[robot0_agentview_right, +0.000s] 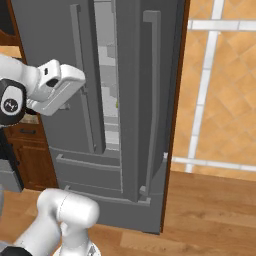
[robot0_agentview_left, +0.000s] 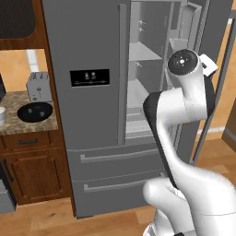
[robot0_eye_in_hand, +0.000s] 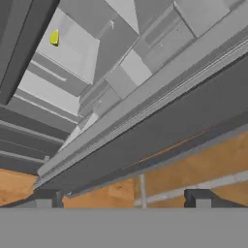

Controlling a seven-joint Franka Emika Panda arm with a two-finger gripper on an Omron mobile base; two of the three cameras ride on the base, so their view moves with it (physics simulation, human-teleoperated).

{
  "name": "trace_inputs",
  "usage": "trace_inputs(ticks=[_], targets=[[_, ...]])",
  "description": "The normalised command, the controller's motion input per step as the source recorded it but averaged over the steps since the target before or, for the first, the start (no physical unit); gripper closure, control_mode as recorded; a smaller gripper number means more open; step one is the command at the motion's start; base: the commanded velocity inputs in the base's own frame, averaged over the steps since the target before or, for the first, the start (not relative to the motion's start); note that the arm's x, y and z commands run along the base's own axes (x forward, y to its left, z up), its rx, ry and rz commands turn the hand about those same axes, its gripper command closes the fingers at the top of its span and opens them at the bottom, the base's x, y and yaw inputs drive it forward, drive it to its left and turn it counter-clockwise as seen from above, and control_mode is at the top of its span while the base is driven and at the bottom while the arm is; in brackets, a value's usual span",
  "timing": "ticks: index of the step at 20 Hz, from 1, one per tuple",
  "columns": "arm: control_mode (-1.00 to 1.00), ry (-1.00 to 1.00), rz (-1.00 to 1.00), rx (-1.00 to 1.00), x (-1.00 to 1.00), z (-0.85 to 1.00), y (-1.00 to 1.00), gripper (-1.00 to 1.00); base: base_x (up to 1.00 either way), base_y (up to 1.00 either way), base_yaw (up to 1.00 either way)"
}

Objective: Grab a lemon wedge from the fridge and one ice cube from the ice bowl, and put them in the glass of lemonade.

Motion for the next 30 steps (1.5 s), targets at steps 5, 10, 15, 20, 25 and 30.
trace_inputs(ticks=[5, 10, 15, 20, 25, 30], targets=[[-1.00, 0.00, 0.04, -0.02, 0.61, -0.77, 0.15, -1.00, 0.00, 0.00, 0.00], [-1.00, -0.05, 0.00, -0.09, 0.75, -0.69, 0.00, -1.00, 0.00, 0.00, 0.00], [-1.00, -0.01, 0.00, -0.09, 0.21, -0.11, -0.24, -1.00, 0.00, 0.00, 0.00], [-1.00, 0.02, -0.01, -0.05, 0.30, -0.03, -0.41, -1.00, 0.00, 0.00, 0.00], [-1.00, 0.07, -0.02, -0.05, 0.33, -0.14, -0.58, -1.00, 0.00, 0.00, 0.00], [-1.00, 0.04, -0.09, -0.04, 0.02, -0.25, -0.75, -1.00, 0.00, 0.00, 0.00]])
